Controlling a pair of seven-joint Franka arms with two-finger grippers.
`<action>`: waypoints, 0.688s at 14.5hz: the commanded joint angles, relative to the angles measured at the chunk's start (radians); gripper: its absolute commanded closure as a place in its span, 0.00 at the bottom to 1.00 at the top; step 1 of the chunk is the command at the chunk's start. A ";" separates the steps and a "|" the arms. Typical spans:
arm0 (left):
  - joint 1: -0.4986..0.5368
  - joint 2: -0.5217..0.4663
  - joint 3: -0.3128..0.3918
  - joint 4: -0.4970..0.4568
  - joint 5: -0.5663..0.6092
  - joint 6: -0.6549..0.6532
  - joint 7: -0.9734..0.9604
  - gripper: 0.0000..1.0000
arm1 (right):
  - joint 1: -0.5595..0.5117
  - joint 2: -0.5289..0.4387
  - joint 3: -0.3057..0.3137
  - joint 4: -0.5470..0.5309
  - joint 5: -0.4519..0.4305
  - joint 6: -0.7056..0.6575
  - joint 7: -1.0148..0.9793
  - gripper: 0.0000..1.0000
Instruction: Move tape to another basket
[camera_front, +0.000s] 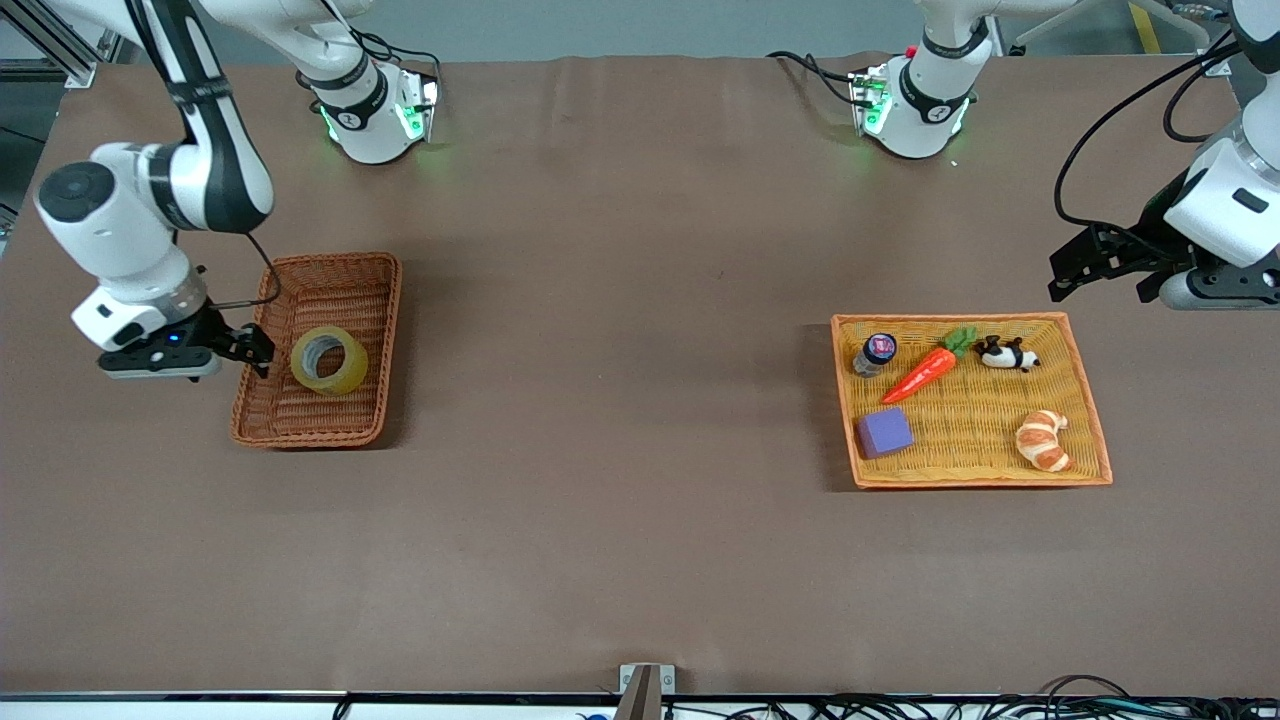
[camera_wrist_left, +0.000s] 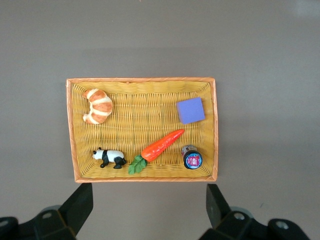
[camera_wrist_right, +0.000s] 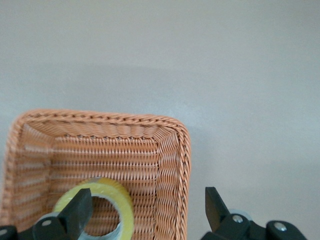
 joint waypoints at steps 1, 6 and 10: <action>0.005 -0.015 -0.001 0.012 0.012 -0.030 -0.015 0.00 | -0.036 -0.030 0.068 0.159 0.015 -0.251 0.081 0.00; 0.005 -0.038 -0.003 0.012 0.023 -0.065 -0.015 0.00 | -0.027 -0.030 0.074 0.483 0.112 -0.648 0.083 0.00; 0.003 -0.043 -0.006 0.012 0.023 -0.102 -0.017 0.00 | -0.054 -0.020 0.114 0.747 0.113 -0.921 0.066 0.00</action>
